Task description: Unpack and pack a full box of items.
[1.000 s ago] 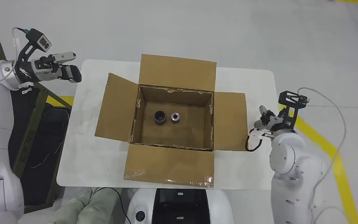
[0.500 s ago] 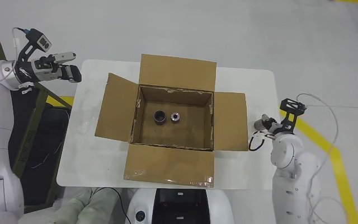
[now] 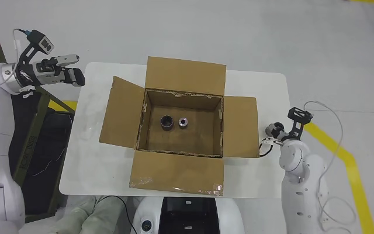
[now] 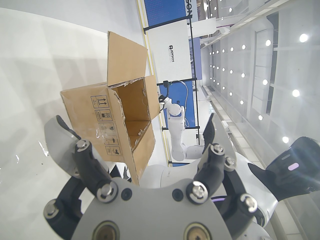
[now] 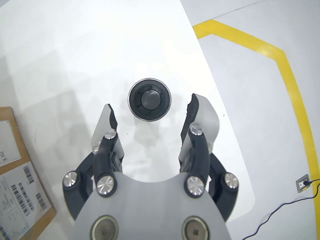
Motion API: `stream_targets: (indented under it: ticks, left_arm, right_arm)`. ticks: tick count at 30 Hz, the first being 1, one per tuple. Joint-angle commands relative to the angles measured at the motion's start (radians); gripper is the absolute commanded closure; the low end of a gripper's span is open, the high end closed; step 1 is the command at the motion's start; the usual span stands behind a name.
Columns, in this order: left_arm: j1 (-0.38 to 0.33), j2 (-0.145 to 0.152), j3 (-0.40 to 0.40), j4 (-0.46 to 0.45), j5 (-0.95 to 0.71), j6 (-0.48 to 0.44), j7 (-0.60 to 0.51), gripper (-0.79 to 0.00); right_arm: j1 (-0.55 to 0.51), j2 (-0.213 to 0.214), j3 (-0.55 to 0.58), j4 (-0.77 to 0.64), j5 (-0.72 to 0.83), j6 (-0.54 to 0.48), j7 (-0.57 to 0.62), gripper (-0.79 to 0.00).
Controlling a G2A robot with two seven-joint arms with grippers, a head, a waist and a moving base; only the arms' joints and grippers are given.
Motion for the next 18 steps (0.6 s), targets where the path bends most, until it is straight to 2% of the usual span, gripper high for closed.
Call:
stream_targets:
  ticks: [1,18]
  left_arm:
    - [0.000,0.000,0.000,0.000,0.000,0.000,0.000,-0.785]
    - [0.000,0.000,0.000,0.000,0.000,0.000,0.000,-0.785]
  right_arm:
    - [0.009,0.001,0.000,0.025,0.008,0.004,-0.010,-0.570]
    - [0.053,0.009,-0.015,0.114,0.037,0.022,-0.050,-0.539]
